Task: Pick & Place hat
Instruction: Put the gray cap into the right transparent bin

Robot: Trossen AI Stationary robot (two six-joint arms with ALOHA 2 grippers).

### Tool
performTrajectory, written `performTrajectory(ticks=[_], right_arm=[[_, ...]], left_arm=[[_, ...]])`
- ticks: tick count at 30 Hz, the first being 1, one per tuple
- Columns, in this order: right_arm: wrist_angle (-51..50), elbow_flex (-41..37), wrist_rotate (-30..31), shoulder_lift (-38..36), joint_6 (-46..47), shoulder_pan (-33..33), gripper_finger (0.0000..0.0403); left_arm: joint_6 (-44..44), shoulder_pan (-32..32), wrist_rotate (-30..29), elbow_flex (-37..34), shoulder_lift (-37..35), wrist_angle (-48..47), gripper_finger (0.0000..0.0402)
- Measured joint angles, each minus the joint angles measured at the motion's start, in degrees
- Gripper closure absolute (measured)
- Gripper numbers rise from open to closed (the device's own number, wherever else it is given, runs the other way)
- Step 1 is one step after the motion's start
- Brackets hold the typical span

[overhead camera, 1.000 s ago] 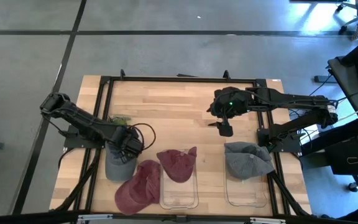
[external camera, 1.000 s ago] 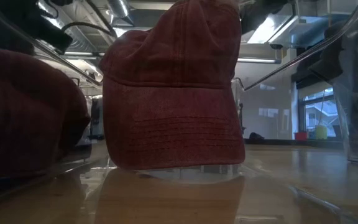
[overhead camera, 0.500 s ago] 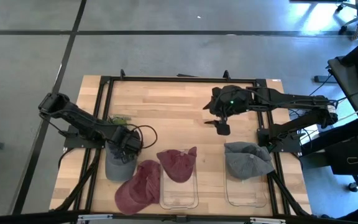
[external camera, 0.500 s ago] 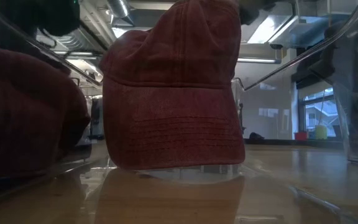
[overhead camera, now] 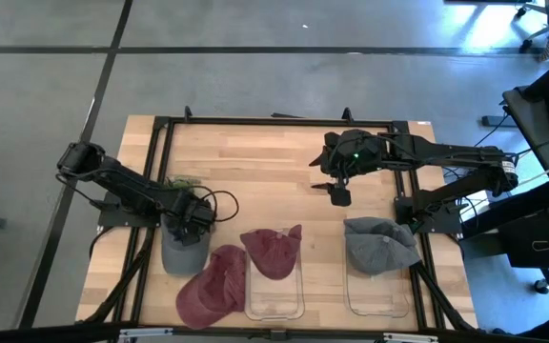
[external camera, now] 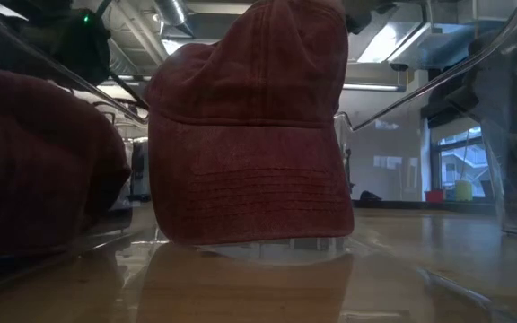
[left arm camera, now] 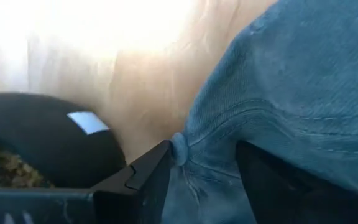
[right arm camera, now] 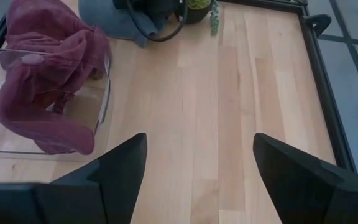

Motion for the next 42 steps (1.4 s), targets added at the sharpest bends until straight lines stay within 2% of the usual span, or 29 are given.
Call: performTrajectory(ticks=[3, 6, 13, 17, 20, 27, 30, 35, 42], right_arm=[[0.0, 0.0, 0.0, 0.0, 0.0, 0.0, 0.0111], [0.0, 0.0, 0.0, 0.0, 0.0, 0.0, 0.0111], [0.0, 0.0, 0.0, 0.0, 0.0, 0.0, 0.0111], [0.0, 0.0, 0.0, 0.0, -0.1, 0.0, 0.0111], [0.0, 0.0, 0.0, 0.0, -0.2, 0.0, 0.0111], [6.2, 0.0, 0.0, 0.0, -0.6, 0.0, 0.0111], [9.0, 0.0, -0.3, 0.2, -3.3, 0.0, 0.0111], [14.4, 0.0, -3.0, 1.7, -8.0, 0.0, 0.0111], [27.5, 0.0, -4.5, 9.0, -12.3, 0.0, 0.0111]], left_arm=[[1.1, 0.0, 0.1, 0.0, 0.0, 1.6, 0.0230], [1.2, 0.0, 0.4, 0.0, 0.1, 2.0, 0.0259], [0.8, 0.0, 1.7, 1.1, 0.2, 3.6, 0.0375], [0.0, 0.0, 0.6, 5.4, 0.4, 0.9, 0.0376], [0.4, 0.0, -1.8, 10.6, 0.4, -5.2, 0.0376], [-0.2, 0.7, -14.0, 26.8, 0.4, -26.4, 0.0376], [0.4, 1.4, -20.8, 33.9, 0.3, -31.9, 0.0376], [7.1, 2.8, -32.3, 42.6, 0.3, -30.7, 0.0376], [28.2, 5.7, -43.9, 46.2, 0.2, -17.5, 0.0376]])
